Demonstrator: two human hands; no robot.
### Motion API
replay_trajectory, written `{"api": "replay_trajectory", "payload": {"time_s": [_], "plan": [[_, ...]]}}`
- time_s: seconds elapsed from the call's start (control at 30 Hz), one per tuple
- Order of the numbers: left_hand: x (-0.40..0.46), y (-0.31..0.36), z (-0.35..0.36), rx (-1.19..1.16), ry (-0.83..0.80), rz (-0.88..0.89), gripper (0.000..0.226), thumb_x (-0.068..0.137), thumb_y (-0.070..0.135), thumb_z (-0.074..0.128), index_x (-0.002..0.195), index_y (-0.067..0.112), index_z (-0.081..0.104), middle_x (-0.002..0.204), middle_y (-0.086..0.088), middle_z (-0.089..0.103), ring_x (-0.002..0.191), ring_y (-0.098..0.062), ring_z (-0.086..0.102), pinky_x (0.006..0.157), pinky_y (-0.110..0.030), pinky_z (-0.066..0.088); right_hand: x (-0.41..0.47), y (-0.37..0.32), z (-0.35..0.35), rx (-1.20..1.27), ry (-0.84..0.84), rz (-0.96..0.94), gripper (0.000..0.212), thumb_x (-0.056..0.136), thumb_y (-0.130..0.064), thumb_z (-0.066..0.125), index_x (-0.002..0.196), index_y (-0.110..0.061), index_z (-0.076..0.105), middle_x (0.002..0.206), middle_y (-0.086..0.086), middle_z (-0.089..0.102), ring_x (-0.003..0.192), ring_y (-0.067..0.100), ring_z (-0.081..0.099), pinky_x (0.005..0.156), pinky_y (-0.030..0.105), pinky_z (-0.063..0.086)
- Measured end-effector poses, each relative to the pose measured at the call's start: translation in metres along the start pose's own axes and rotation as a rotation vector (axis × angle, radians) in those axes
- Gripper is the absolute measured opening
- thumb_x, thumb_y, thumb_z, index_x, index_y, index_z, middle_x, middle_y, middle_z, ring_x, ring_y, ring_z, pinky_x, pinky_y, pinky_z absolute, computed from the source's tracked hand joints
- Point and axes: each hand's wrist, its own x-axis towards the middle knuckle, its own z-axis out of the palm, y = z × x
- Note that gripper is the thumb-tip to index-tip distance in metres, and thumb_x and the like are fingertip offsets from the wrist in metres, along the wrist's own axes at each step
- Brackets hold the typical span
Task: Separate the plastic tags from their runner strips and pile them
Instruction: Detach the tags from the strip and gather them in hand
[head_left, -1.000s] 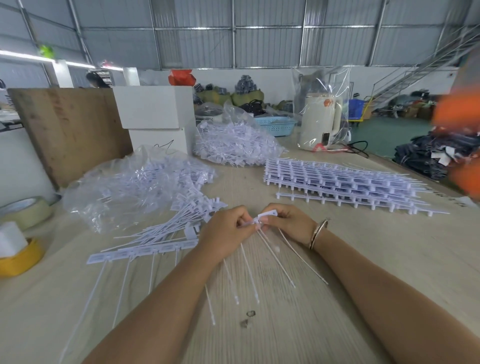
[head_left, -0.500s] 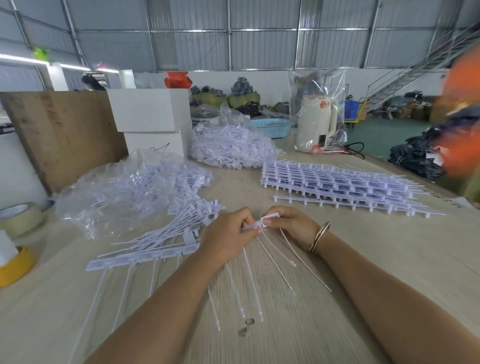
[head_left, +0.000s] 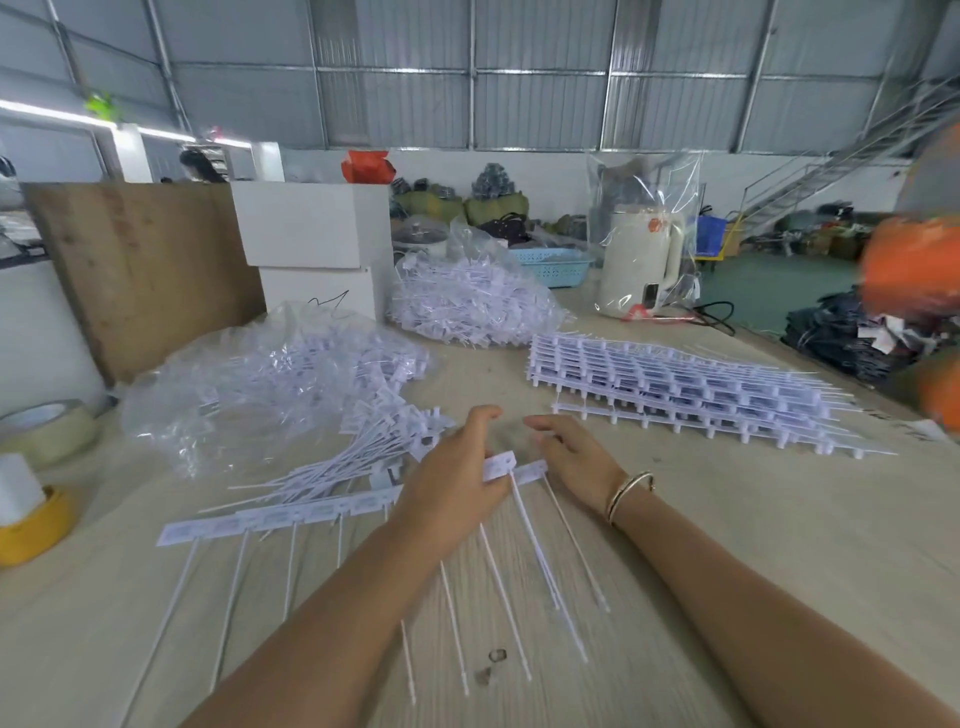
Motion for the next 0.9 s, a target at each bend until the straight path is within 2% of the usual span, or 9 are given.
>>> {"api": "replay_trajectory", "payload": {"time_s": [0.1,0.17,0.27,0.37,0.47,0.53,0.67,0.73,0.9], "plan": [[0.002,0.0,0.005,0.046,0.021,0.024,0.069,0.085,0.027,0.065,0.142,0.025,0.027,0.112,-0.001,0.05,0.096,-0.016,0.053,0.07,-0.027,0.037,-0.008,-0.009,0.002,0.116,0.063,-0.066,0.023,0.096,-0.012,0.046,0.093,-0.006,0.068,0.095,-0.001,0.062,0.095,0.015,0.053,0.078,0.005,0.035],[0.001,-0.001,0.005,0.055,0.027,0.045,0.067,0.085,0.026,0.065,0.142,0.022,0.029,0.121,-0.003,0.047,0.105,-0.019,0.053,0.072,-0.027,0.038,-0.01,-0.01,0.006,0.065,-0.03,-0.089,0.025,0.094,-0.019,0.052,0.08,-0.006,0.067,0.09,0.006,0.062,0.093,0.021,0.053,0.086,0.018,0.037],[-0.001,0.001,0.004,0.063,0.005,0.082,0.062,0.086,0.028,0.062,0.14,0.02,0.032,0.125,0.0,0.043,0.107,-0.016,0.051,0.068,-0.021,0.029,-0.01,-0.007,0.01,-0.025,-0.124,-0.072,0.015,0.087,-0.027,0.063,0.078,-0.017,0.069,0.098,0.004,0.06,0.101,0.021,0.053,0.095,0.029,0.036],[-0.001,0.0,-0.003,0.034,-0.086,0.124,0.051,0.086,0.031,0.062,0.131,0.02,0.039,0.124,0.005,0.042,0.108,-0.009,0.047,0.073,-0.019,0.031,-0.006,-0.003,0.007,0.152,-0.073,-0.084,0.01,0.085,-0.009,0.063,0.078,-0.015,0.067,0.093,0.005,0.059,0.092,0.014,0.055,0.089,0.024,0.039],[-0.001,-0.007,-0.02,0.035,-0.162,0.035,0.033,0.083,0.032,0.059,0.113,0.028,0.046,0.111,0.011,0.056,0.098,-0.01,0.056,0.078,-0.028,0.042,-0.003,-0.001,0.004,0.299,0.01,-0.047,0.018,0.088,0.004,0.054,0.077,-0.008,0.061,0.081,0.004,0.056,0.073,0.001,0.052,0.074,0.014,0.039],[-0.001,-0.01,-0.025,0.159,-0.155,0.027,0.022,0.083,0.036,0.058,0.102,0.031,0.047,0.094,0.012,0.061,0.083,-0.012,0.059,0.07,-0.031,0.046,-0.003,-0.001,0.004,0.279,0.013,-0.045,0.019,0.089,0.004,0.052,0.075,-0.008,0.059,0.078,0.004,0.055,0.07,0.0,0.051,0.07,0.011,0.038],[0.001,-0.009,-0.017,0.267,-0.027,0.077,0.013,0.086,0.035,0.059,0.093,0.025,0.054,0.084,0.005,0.063,0.077,-0.016,0.059,0.064,-0.033,0.044,-0.008,-0.007,0.009,0.172,-0.133,-0.082,0.015,0.087,-0.011,0.063,0.074,-0.003,0.063,0.076,0.001,0.056,0.07,0.005,0.052,0.068,0.017,0.039],[0.002,-0.012,-0.013,0.25,0.015,0.081,0.011,0.084,0.035,0.062,0.089,0.026,0.057,0.077,0.005,0.062,0.073,-0.016,0.059,0.061,-0.032,0.041,-0.01,-0.008,0.01,0.181,-0.163,-0.098,0.013,0.084,-0.013,0.067,0.072,-0.014,0.065,0.073,-0.003,0.055,0.066,0.0,0.051,0.065,0.015,0.038],[0.003,-0.023,-0.008,0.103,-0.043,0.049,0.021,0.083,0.037,0.068,0.072,0.037,0.05,0.053,0.013,0.047,0.05,-0.002,0.044,0.047,-0.018,0.026,-0.009,-0.005,0.008,0.188,-0.205,-0.131,0.009,0.085,-0.009,0.065,0.09,-0.008,0.072,0.079,-0.008,0.063,0.073,0.003,0.055,0.069,0.014,0.04]]}}
